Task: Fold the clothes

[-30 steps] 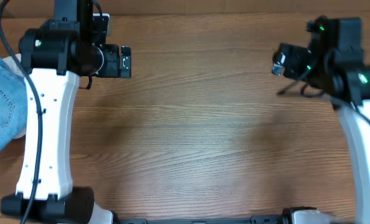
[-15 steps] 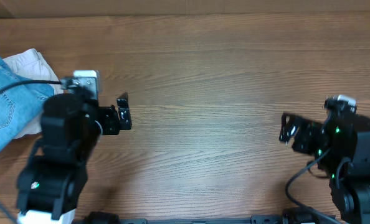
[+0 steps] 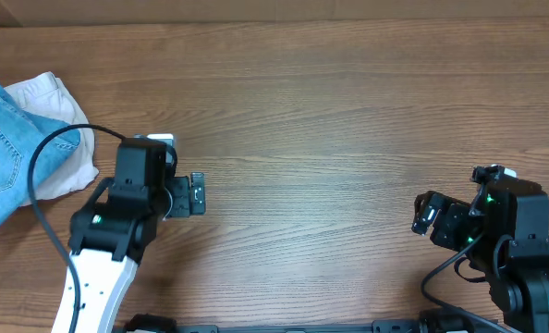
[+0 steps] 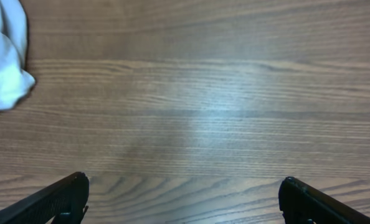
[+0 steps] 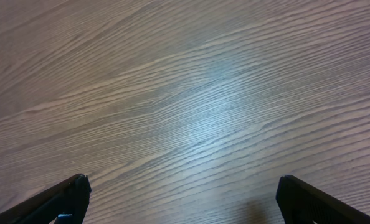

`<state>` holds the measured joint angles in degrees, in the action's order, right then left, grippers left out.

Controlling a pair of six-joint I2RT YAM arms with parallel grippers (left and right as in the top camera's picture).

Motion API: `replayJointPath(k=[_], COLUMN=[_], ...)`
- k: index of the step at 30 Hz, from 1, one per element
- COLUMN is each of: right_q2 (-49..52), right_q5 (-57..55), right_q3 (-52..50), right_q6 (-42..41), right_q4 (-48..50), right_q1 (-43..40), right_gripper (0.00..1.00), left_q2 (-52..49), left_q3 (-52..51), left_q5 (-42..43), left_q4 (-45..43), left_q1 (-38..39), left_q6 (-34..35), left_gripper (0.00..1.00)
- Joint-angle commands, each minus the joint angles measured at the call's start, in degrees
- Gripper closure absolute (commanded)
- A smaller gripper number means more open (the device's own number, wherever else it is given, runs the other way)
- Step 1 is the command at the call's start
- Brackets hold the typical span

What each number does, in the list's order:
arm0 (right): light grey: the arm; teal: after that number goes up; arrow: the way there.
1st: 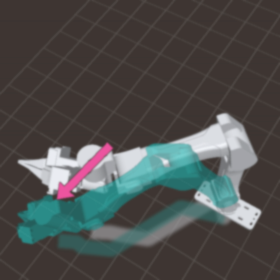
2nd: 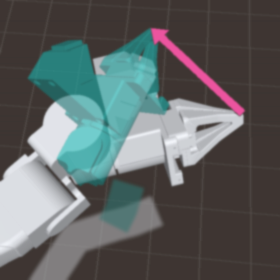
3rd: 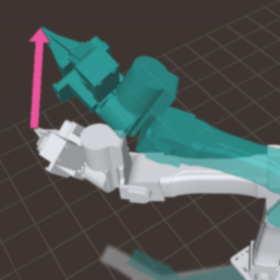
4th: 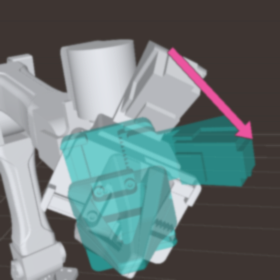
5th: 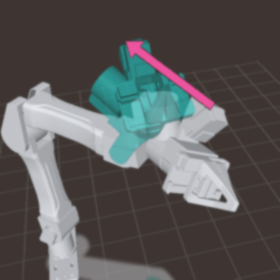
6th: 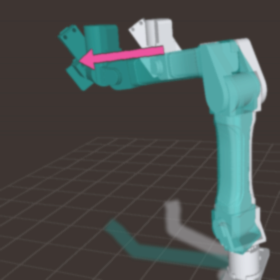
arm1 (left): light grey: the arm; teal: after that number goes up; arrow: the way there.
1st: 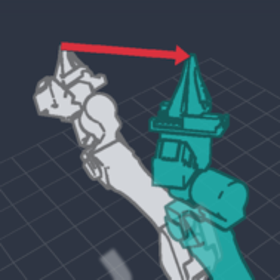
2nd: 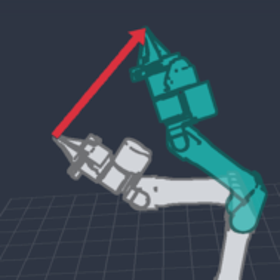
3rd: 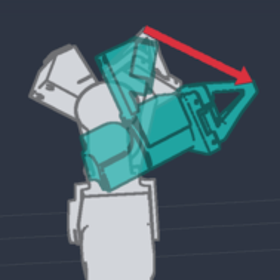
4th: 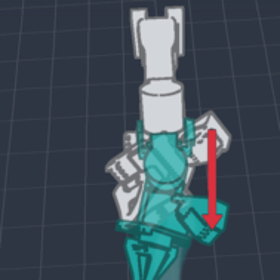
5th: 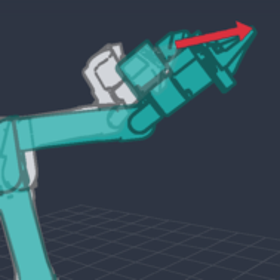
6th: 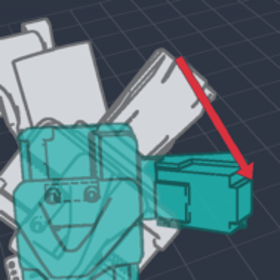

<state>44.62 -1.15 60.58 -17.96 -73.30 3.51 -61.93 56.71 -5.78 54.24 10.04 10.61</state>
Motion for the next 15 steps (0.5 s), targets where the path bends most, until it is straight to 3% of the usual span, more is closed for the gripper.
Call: replayJointPath(k=[1,6,11,15], right_q2=[-1.4,-9.6,-23.5,-34.8], right_q5=[-1.9,-1.9,0.0,-0.1], right_q3=[-0.3,-4.8,-17.9,-30.0], right_q6=[0.6,4.4,10.7,11.0], right_q4=[0.5,13.4,29.8,40.8], right_q1=[0.1,0.1,0.1,0.1], right_gripper=[0.00,0.00,0.00,0.00], left_q2=[-2.9,-7.5,-11.6,-14.6], left_q3=[-0.5,-0.5,-0.5,-0.5], left_q5=[-0.7,-0.8,-0.8,-0.8], left_q4=[-0.1,-0.1,-0.1,-0.1], left_q1=[0.1,0.1,0.1,0.1], left_q6=[1.0,1.0,1.0,1.0], left_gripper=[0.00,0.00,0.00,0.00])
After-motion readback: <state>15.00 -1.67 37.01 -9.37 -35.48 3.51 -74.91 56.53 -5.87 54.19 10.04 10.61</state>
